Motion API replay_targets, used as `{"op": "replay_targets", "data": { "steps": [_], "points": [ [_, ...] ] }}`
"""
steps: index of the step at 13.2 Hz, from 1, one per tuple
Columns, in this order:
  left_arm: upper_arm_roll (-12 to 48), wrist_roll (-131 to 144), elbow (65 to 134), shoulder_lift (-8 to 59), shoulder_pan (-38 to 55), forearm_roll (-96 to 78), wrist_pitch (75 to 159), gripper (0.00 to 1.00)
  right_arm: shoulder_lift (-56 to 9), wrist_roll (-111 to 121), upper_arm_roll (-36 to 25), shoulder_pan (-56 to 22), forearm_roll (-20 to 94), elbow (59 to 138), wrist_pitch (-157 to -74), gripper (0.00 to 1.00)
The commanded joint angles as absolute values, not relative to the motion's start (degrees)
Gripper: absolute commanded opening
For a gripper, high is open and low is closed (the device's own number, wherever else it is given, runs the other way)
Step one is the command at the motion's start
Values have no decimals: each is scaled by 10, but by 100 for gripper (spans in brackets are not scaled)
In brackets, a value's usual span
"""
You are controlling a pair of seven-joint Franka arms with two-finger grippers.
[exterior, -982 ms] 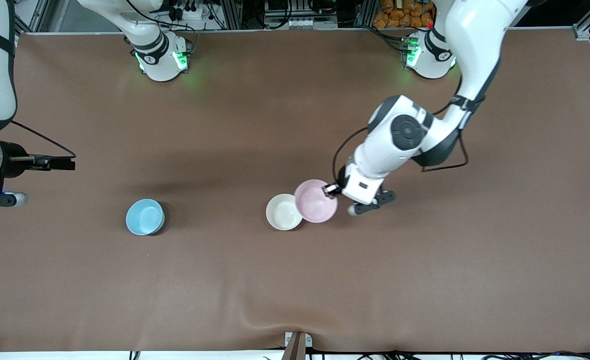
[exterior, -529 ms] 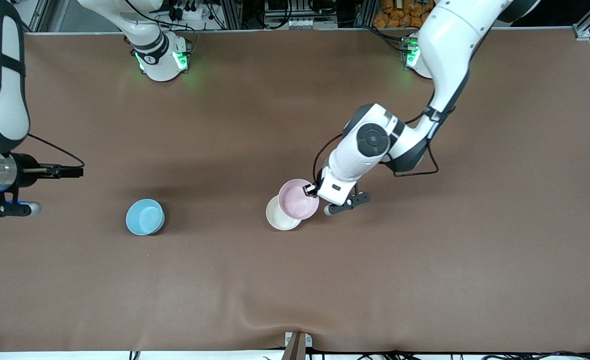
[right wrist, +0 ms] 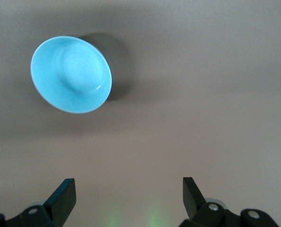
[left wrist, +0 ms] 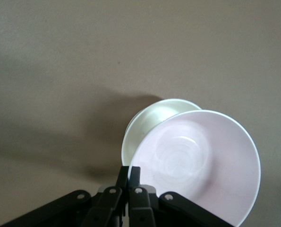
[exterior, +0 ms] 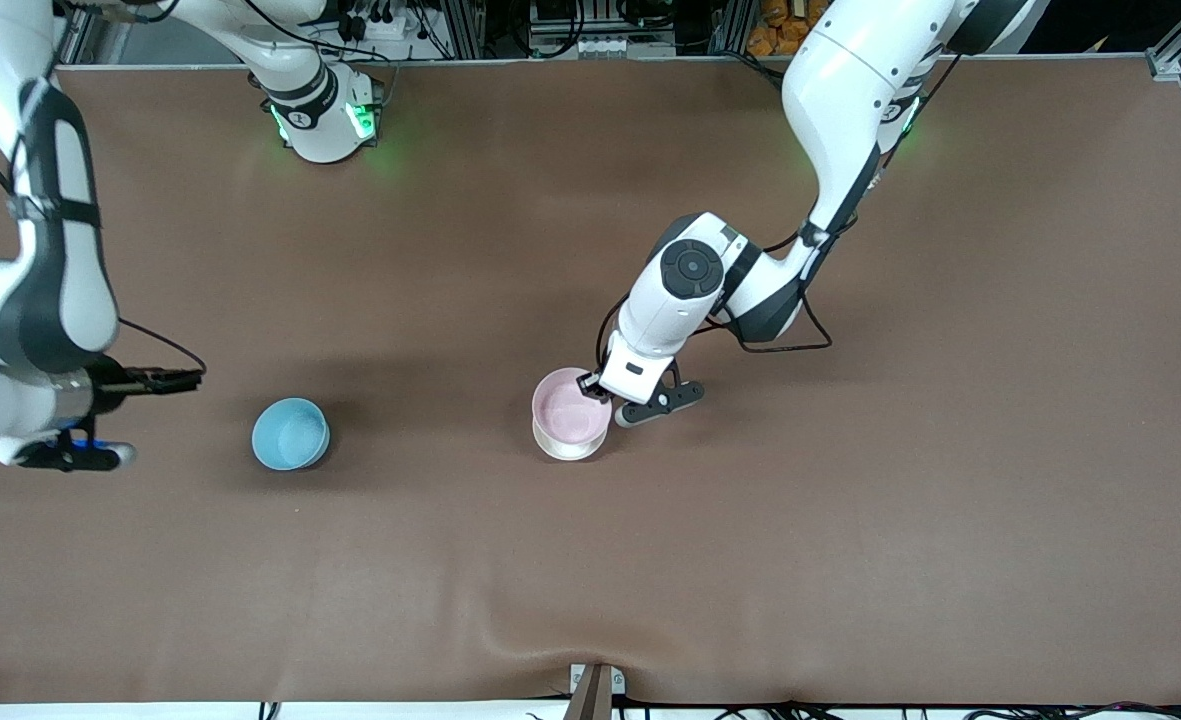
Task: Stack pink and blue bowls on white bowl
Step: 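Open the left gripper while the right gripper reaches the blue bowl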
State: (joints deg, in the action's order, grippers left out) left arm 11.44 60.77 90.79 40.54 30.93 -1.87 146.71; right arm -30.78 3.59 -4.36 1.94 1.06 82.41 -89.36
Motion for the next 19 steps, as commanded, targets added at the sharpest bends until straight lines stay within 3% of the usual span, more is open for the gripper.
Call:
{"op": "replay_targets", "data": {
  "steps": [1, 10, 11, 13, 14, 19],
  "points": [
    [107, 605, 890, 424, 319, -18, 1480, 0, -347, 33, -39, 19, 12, 798, -909, 100],
    [102, 605, 867, 452, 326, -17, 1484, 0, -388, 34, -35, 4, 14, 799, -969, 100],
    [102, 605, 867, 452, 325, -17, 1484, 28, -390, 34, -36, 1, 14, 801, -981, 100],
    [102, 606, 867, 451, 325, -14, 1484, 65, -401, 31, -36, -10, 12, 804, -987, 100],
    [101, 606, 867, 449, 325, -11, 1484, 100, -407, 31, -36, -11, 11, 804, -986, 100],
    [99, 606, 868, 415, 308, 20, 1464, 100, -426, 29, -36, -16, 6, 805, -1002, 100]
  ]
}}
